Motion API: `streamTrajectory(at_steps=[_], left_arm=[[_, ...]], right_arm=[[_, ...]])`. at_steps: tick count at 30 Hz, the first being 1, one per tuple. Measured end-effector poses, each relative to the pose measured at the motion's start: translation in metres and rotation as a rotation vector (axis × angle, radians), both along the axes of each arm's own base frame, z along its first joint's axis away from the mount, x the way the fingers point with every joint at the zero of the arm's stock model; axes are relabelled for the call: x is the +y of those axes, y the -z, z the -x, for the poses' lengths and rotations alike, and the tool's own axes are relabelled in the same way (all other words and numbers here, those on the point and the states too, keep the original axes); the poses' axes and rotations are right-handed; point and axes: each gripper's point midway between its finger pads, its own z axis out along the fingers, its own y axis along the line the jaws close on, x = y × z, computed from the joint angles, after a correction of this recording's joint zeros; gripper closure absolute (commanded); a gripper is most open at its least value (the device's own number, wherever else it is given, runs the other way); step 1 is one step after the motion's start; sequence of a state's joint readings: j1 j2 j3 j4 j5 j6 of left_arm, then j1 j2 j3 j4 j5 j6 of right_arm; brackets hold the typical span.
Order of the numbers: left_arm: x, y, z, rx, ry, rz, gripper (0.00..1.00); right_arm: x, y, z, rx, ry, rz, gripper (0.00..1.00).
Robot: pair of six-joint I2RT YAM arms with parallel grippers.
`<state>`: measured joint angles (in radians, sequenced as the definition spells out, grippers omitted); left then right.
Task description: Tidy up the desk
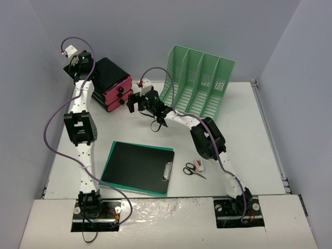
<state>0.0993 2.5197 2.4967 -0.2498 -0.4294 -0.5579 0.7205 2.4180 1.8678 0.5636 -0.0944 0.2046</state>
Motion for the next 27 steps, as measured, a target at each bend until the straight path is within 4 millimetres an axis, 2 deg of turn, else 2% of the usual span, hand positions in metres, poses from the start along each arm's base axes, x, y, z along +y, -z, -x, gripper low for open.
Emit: streamTrajectory(at_steps=[7,17,24,27], left_arm=[[-0.01,0.0,0.005,0.025,0.027,0.01,0.1],[-0.028,0.0,0.016,0.073,0.052,0.013,0.1],[-0.06,-0.003,0.022,0.102,0.093,0.008,0.1],[-0.068,-0.004,0.024,0.115,0.106,0.004,0.1]], right_arm=[[0.002,-0.009,-0.003,-0.017,0.0,-0.012,0.02],[0.0,-0.011,-0.005,-0.034,0.007,0.005,0.02],[0.006,-0.039,-0.018,-0.1,0.014,-0.029,0.02],[0.006,-0.045,-0.022,-0.112,0.02,-0.039,0.02]])
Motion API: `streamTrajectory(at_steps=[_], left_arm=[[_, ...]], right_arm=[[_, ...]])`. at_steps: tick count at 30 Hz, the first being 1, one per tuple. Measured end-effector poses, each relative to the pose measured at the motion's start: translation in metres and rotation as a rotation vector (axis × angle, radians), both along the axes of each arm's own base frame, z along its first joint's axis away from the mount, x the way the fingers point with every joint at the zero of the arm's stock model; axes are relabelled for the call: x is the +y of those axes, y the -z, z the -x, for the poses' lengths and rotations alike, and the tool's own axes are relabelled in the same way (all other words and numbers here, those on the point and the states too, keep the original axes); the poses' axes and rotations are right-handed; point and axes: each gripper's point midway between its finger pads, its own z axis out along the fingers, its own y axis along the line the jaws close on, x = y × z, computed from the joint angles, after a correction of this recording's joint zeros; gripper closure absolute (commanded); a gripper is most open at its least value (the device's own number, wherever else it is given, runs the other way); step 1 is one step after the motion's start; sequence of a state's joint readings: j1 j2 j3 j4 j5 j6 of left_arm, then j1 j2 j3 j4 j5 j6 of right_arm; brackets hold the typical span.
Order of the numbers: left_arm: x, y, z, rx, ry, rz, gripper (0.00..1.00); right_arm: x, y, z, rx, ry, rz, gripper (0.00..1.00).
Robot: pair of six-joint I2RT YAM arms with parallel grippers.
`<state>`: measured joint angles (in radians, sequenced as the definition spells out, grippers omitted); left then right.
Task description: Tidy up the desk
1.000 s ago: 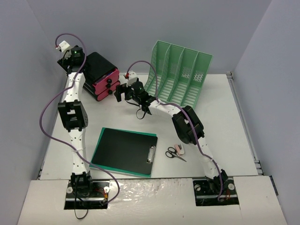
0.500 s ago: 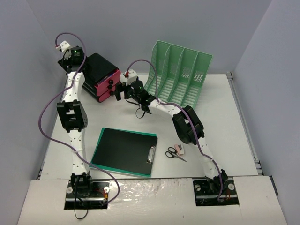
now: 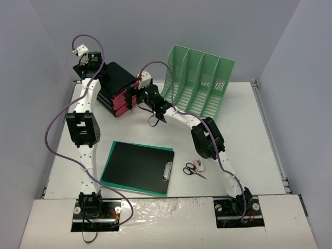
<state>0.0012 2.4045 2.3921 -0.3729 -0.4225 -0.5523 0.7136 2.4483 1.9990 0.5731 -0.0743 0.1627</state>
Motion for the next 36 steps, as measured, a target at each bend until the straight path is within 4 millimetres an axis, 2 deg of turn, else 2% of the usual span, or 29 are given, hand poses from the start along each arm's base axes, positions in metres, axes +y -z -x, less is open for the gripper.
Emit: streamTrajectory(at_steps=[7,15,20,26,36], left_arm=[[-0.003,-0.001,0.004,0.018,0.007,-0.002,0.1],[-0.003,-0.004,0.012,0.035,0.009,-0.011,0.1],[-0.002,-0.005,0.015,0.04,0.012,-0.015,0.1],[-0.003,-0.005,0.015,0.042,0.014,-0.014,0.1],[-0.003,-0.004,0.015,0.04,0.016,-0.013,0.1]], right_arm=[[0.009,0.001,-0.01,-0.012,0.001,-0.015,0.01],[0.017,0.028,-0.012,0.031,-0.024,-0.001,0.02],[0.015,0.038,-0.011,0.043,-0.012,0.009,0.02],[-0.004,0.059,0.002,0.101,0.014,0.066,0.02],[-0.008,0.049,0.007,0.068,-0.006,0.103,0.07]])
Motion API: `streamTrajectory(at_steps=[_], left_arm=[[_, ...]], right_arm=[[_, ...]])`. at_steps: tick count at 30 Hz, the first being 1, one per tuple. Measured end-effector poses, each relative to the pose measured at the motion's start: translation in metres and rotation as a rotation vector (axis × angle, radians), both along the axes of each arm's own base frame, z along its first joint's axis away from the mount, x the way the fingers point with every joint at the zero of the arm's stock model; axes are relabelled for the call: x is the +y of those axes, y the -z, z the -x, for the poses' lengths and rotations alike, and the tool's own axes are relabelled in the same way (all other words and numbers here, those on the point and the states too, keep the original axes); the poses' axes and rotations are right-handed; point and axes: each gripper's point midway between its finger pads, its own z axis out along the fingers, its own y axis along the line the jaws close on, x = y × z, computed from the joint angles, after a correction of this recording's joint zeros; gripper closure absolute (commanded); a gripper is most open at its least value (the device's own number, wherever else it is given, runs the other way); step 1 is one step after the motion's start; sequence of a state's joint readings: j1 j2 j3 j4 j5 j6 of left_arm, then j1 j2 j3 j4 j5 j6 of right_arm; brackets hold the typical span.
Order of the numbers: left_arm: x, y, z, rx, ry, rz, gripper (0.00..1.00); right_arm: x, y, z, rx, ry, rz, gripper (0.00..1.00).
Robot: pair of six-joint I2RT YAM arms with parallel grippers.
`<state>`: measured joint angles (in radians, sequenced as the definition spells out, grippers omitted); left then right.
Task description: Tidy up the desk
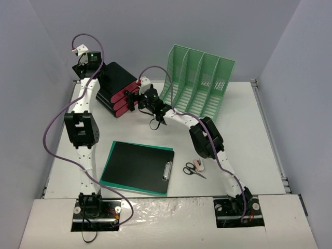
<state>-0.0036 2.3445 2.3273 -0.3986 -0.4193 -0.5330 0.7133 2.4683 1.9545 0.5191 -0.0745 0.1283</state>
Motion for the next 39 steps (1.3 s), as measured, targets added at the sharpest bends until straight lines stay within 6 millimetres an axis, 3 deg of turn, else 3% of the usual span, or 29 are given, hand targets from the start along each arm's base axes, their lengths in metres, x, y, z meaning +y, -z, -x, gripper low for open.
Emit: streamTrajectory(at_steps=[5,11,21,39], left_arm=[[0.0,-0.001,0.0,0.003,0.003,0.001,0.1],[-0.009,-0.001,0.002,0.021,0.034,0.013,0.1],[-0.012,-0.001,0.002,0.024,0.042,0.014,0.1],[-0.012,-0.001,0.002,0.026,0.044,0.013,0.1]], right_arm=[[0.0,-0.004,-0.002,-0.025,-0.015,0.014,0.11],[0.003,-0.021,-0.013,-0.078,-0.027,-0.022,0.23],[0.012,-0.009,-0.02,-0.081,-0.062,-0.053,0.24],[0.016,-0.006,-0.012,-0.066,-0.103,-0.097,0.29]])
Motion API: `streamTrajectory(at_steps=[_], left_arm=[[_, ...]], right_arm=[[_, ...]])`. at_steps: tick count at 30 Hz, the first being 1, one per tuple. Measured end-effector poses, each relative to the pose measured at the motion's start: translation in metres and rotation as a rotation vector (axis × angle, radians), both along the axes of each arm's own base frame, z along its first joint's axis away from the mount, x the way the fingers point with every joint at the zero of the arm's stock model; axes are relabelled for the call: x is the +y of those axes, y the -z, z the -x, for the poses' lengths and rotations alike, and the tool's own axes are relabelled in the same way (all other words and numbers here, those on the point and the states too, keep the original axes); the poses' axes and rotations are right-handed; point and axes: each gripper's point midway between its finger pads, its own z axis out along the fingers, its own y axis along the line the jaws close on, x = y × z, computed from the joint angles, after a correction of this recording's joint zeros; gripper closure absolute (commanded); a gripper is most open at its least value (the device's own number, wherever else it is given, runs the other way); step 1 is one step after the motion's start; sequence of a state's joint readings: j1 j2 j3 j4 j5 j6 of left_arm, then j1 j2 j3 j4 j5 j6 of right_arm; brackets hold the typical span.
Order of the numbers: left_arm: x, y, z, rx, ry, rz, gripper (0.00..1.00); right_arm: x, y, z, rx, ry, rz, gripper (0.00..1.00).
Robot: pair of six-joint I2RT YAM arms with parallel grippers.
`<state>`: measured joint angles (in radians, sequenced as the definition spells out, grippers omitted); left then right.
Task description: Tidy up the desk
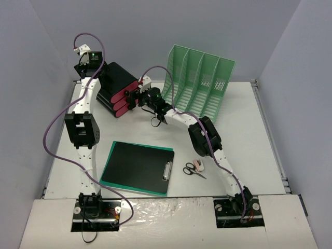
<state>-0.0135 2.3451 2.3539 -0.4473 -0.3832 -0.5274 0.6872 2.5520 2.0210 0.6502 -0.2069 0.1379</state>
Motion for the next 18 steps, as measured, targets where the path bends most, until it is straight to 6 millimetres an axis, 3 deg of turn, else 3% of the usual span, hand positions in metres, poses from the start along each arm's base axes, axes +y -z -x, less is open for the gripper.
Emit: streamTrajectory(at_steps=[11,18], left_arm=[[0.0,0.0,0.0,0.0,0.0,-0.001,0.1],[0.0,0.0,0.0,0.0,0.001,-0.001,0.1]], right_arm=[[0.011,0.018,0.021,0.052,-0.073,0.042,0.33],[0.015,0.017,0.024,0.044,-0.099,0.067,0.36]])
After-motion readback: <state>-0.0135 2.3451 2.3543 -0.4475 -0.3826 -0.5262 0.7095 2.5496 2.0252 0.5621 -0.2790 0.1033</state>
